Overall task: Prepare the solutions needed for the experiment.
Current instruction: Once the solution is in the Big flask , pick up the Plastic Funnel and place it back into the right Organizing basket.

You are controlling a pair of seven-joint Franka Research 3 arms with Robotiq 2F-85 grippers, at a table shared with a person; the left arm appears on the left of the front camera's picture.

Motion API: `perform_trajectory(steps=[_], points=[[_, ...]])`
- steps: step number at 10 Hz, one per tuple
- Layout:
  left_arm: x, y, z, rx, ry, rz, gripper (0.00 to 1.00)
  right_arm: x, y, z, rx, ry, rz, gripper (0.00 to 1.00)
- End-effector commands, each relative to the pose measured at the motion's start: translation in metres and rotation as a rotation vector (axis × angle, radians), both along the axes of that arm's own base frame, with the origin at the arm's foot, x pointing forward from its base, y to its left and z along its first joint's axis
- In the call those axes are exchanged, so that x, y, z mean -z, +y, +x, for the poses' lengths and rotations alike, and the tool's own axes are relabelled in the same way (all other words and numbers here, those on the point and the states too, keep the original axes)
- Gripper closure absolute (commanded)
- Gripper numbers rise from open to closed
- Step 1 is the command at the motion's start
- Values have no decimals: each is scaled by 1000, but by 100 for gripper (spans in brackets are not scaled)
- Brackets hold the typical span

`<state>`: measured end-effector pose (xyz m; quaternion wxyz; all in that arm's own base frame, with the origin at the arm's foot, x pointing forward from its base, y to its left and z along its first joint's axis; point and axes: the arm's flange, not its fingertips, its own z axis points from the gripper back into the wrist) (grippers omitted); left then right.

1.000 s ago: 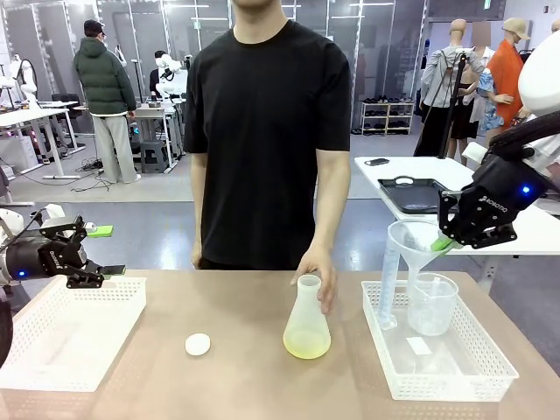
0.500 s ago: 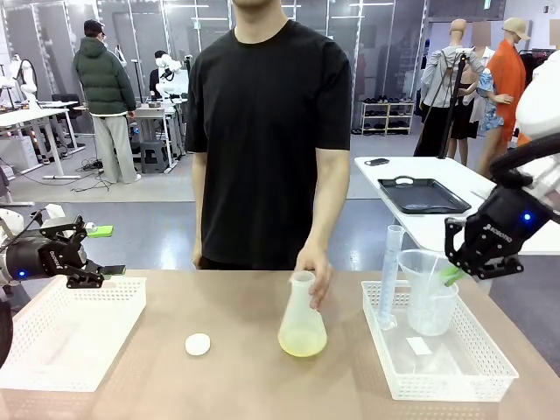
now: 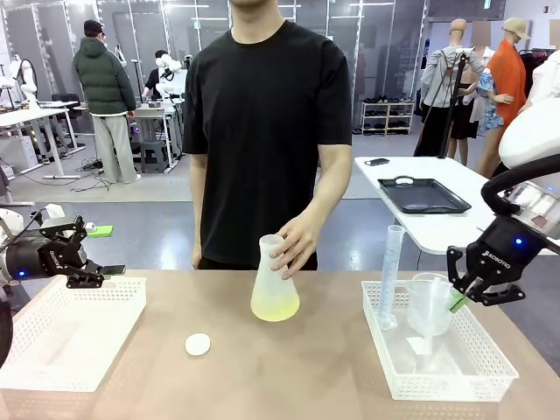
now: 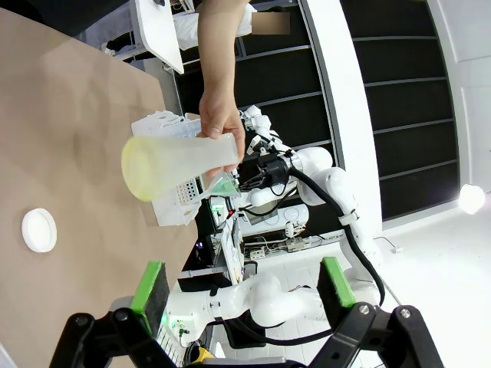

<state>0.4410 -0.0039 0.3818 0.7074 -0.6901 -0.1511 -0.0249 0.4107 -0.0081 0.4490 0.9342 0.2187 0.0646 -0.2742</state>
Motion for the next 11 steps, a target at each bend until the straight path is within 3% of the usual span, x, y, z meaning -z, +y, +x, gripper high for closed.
perform_trajectory(steps=[1,4,5,6,7,8,9,11], points=[[-1,0,0,-4,0,4,0,1,-2,16,65,15,-100,97],[-1,0,0,-4,0,4,0,9,-5,31,72,41,-92,97],[-1,0,0,-4,0,4,0,11,-4,32,81,47,-80,81],[-1,0,0,-4,0,4,0,13,-2,33,86,46,-71,78],[-1,0,0,-4,0,4,0,17,-2,34,87,46,-50,62],[-1,0,0,-4,0,4,0,21,-3,38,87,43,-41,59],[-1,0,0,-4,0,4,0,23,-3,40,84,49,-29,43],[-1,0,0,-4,0,4,0,22,-7,32,57,50,-44,40]])
